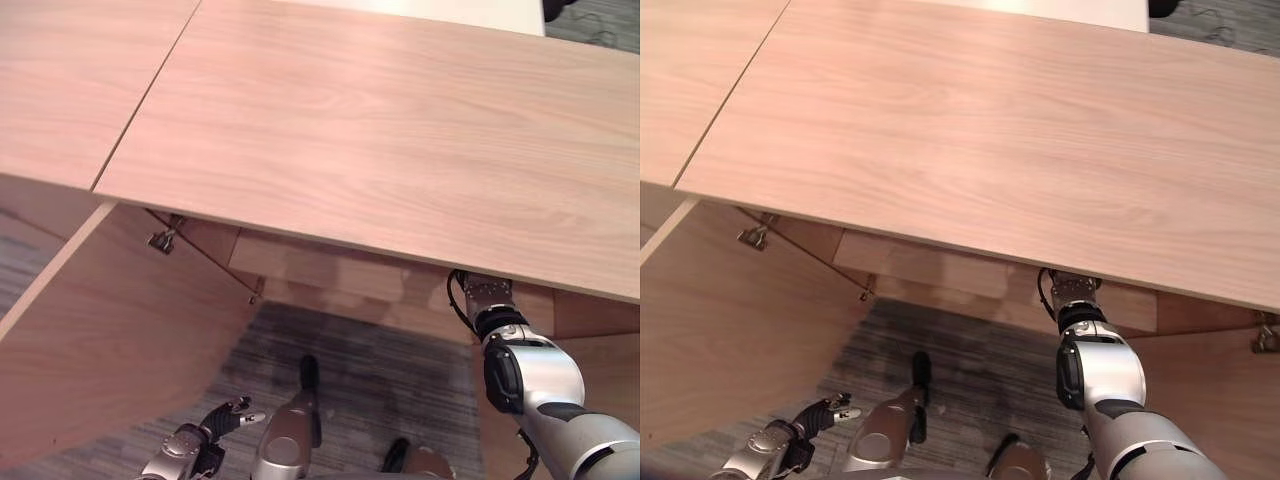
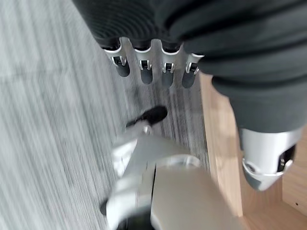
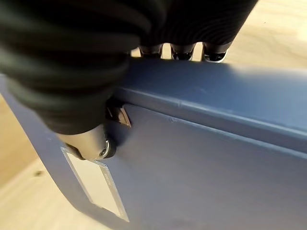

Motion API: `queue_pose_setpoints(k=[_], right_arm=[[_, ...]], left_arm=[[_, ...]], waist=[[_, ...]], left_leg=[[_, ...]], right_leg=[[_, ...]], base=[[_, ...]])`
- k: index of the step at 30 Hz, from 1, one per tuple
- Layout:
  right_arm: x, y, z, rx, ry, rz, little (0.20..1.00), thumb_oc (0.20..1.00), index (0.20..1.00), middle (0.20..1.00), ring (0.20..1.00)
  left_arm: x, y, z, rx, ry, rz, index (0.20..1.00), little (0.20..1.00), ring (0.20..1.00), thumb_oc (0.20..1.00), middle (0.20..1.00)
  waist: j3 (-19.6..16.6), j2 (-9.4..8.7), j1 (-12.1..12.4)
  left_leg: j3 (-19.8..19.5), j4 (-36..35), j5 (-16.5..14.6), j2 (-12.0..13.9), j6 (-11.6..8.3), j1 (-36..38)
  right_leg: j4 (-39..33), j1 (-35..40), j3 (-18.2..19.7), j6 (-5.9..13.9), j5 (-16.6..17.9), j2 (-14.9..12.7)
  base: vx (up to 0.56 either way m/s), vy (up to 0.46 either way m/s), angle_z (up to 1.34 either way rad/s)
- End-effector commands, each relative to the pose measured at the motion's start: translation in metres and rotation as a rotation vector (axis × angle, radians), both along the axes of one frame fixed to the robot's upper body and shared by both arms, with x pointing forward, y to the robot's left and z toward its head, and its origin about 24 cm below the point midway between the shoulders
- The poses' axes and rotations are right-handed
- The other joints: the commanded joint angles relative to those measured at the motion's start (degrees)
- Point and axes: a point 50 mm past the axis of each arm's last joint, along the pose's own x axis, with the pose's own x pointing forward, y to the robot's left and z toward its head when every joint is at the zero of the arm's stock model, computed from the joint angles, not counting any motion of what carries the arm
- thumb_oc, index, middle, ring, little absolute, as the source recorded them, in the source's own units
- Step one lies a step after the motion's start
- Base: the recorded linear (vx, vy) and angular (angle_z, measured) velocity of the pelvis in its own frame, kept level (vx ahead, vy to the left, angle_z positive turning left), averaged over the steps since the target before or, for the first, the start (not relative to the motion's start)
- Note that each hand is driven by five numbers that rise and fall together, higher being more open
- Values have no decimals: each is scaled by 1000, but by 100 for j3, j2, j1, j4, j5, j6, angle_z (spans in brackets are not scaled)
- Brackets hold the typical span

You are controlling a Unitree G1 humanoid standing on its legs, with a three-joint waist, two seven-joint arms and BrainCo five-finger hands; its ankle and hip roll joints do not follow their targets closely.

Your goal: Put the empty folder in the office cabinet

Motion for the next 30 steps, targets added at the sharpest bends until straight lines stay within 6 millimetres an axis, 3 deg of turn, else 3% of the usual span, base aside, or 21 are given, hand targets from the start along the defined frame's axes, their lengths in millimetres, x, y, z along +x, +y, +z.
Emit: queue_pose_setpoints(k=[1,2,3,7,10,12,18,21,22,26,30], right_arm=[[11,-32,54,-92,-186,-68,200,200,200,200,200],[12,-38,63,-100,-207,-87,200,200,200,200,200],[13,-49,78,-127,-230,-108,200,200,200,200,200],[9,-65,90,-163,-249,-136,200,200,200,200,200],[3,-86,101,-199,-255,-178,200,200,200,200,200],[3,-89,106,-211,-255,-176,200,200,200,200,200],[9,-90,125,-245,-266,-158,200,200,200,200,200],[12,-91,147,-270,-306,-161,200,200,200,200,200],[13,-90,158,-277,-330,-162,200,200,200,200,200],[17,-87,174,-287,-366,-154,200,200,200,200,200],[17,-89,180,-265,-366,-159,200,200,200,200,200]], left_arm=[[-11,1,-1,-24,6,-7,1000,1000,1000,1000,1000],[-9,2,0,-22,4,-13,1000,1000,1000,1000,1000],[-4,3,2,-10,-5,-26,1000,1000,1000,1000,1000],[-3,-4,0,-21,4,-81,1000,1000,1000,1000,1000],[-10,-20,-6,-67,35,-121,1000,1000,1000,1000,1000],[-13,-24,-7,-78,49,-148,1000,1000,1000,1000,1000],[-18,-33,-8,-102,73,-209,1000,1000,1000,1000,1000],[-13,-31,-4,-107,51,-203,1000,1000,1000,1000,1000],[-10,-28,-2,-100,39,-204,1000,1000,1000,1000,1000],[-4,-24,3,-87,18,-214,1000,1000,1000,1000,1000],[3,-21,11,-92,-23,-205,1000,1000,1000,1000,1000]], waist=[[-17,158,223],[-34,199,229],[15,212,209],[29,171,239],[-112,551,199],[-142,629,213],[-99,875,275],[54,968,276],[174,1010,266],[336,1051,239],[436,1119,216]], left_leg=[[-198,372,-484,191,-546,-95],[-320,380,-588,236,-656,-83],[-281,596,-583,270,-724,-225],[-396,1151,-747,127,-766,-569],[-616,1104,-689,147,-884,-722],[-635,1053,-643,150,-906,-749],[-684,899,-476,256,-1005,-797],[-704,1000,-454,340,-1041,-944],[-722,1141,-482,395,-1051,-1071],[-766,1521,-596,506,-1057,-1340],[-894,1919,-881,579,-1100,-1667]], right_leg=[[-1322,138,-294,-20,398,-84],[-1652,73,-179,5,487,-332],[-2166,86,-45,-34,807,-514],[-2422,194,128,15,1047,-509],[-2691,333,-91,32,1044,-454],[-2734,354,-136,27,1014,-429],[-2696,284,-172,-24,825,-298],[-2508,86,-150,-84,675,-226],[-2259,-102,-100,-133,543,-191],[-1662,-531,23,-227,272,-197],[-1008,-1015,193,-216,-129,-206]], base=[[189,-154,-23],[100,-189,-2],[98,-185,9],[67,-142,43],[73,-97,23],[26,-68,10],[15,-75,9],[-37,-86,-2],[-69,-83,-2],[-32,-47,-1],[50,-65,6]])
